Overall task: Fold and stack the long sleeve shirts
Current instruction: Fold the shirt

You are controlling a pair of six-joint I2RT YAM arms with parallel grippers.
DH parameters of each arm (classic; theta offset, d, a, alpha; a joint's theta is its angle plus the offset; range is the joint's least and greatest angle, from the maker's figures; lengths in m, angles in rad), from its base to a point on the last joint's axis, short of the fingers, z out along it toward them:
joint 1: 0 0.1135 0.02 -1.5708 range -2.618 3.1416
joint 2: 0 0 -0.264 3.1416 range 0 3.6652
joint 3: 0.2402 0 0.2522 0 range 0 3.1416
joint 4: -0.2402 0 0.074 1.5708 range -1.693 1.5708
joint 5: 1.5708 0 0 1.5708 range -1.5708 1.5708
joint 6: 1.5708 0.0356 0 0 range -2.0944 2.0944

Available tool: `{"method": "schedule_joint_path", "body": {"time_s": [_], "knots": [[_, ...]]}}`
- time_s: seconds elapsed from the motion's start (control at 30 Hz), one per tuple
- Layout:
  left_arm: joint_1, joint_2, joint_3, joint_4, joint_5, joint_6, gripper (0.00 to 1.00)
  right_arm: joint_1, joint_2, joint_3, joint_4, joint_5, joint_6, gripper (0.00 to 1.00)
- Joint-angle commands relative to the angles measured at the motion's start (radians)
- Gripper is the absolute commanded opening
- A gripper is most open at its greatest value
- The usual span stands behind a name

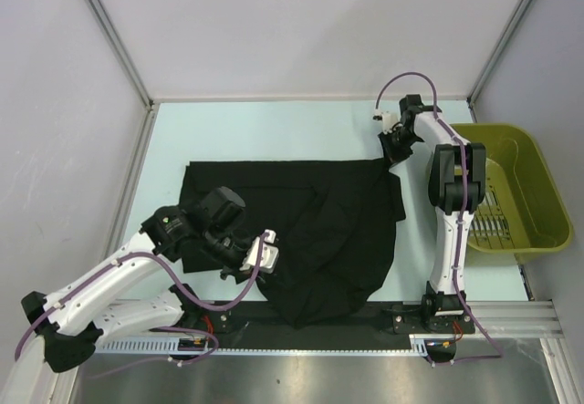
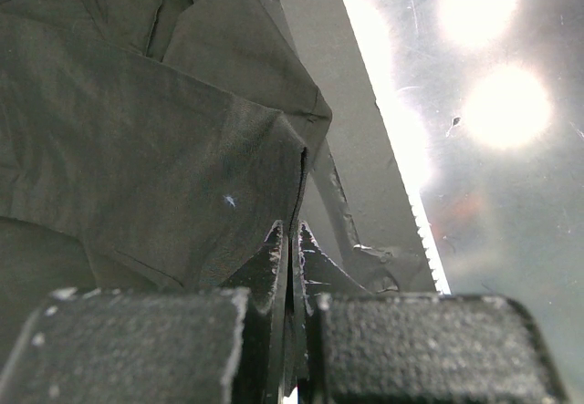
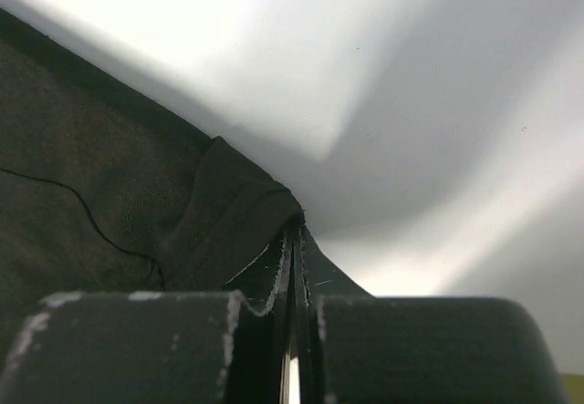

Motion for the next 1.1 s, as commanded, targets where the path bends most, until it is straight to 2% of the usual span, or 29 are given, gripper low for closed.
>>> {"method": "schedule_joint_path", "body": {"time_s": [0.0,0.03,0.17,0.27,0.3,0.33,0.5,0.7,0.87,0.93,0.97,1.07], "knots": [[-0.006,0.009,0.019,-0.01,0.031,0.017,0.0,0.004,-0.063,0.022,-0.027,0.067,-0.02,0.08],[-0.006,0.009,0.019,-0.01,0.03,0.019,0.0,0.004,-0.067,0.032,-0.056,0.061,-0.022,0.18],[-0.006,0.014,0.022,-0.01,0.028,0.02,0.0,0.006,-0.105,0.102,-0.111,0.036,-0.02,0.26],[-0.006,0.014,0.022,-0.009,0.031,0.02,0.0,0.023,-0.141,0.135,-0.107,0.009,-0.02,0.41],[-0.006,0.017,0.021,-0.009,0.033,0.022,0.0,0.029,-0.142,0.144,-0.099,0.0,-0.028,0.5],[-0.006,0.014,0.019,-0.01,0.031,0.024,0.0,0.039,-0.132,0.15,-0.094,0.001,-0.032,0.51],[-0.006,0.014,0.019,-0.01,0.03,0.019,0.0,0.081,-0.053,0.201,-0.097,0.01,-0.058,0.47],[-0.006,0.005,0.013,0.0,0.022,0.008,0.0,0.07,0.022,0.211,-0.125,0.044,-0.114,0.45],[-0.006,0.008,0.013,0.003,0.019,0.005,0.0,0.047,0.028,0.123,-0.096,0.153,-0.181,0.29],[-0.006,0.006,0.013,0.002,0.017,0.004,0.0,0.035,0.023,0.115,-0.081,0.18,-0.184,0.27],[-0.006,0.005,0.013,0.002,0.016,0.005,0.0,0.035,0.023,0.116,-0.065,0.203,-0.18,0.23],[-0.006,0.011,0.013,0.003,0.014,0.002,0.0,0.04,0.019,0.13,-0.045,0.219,-0.167,0.2]]}}
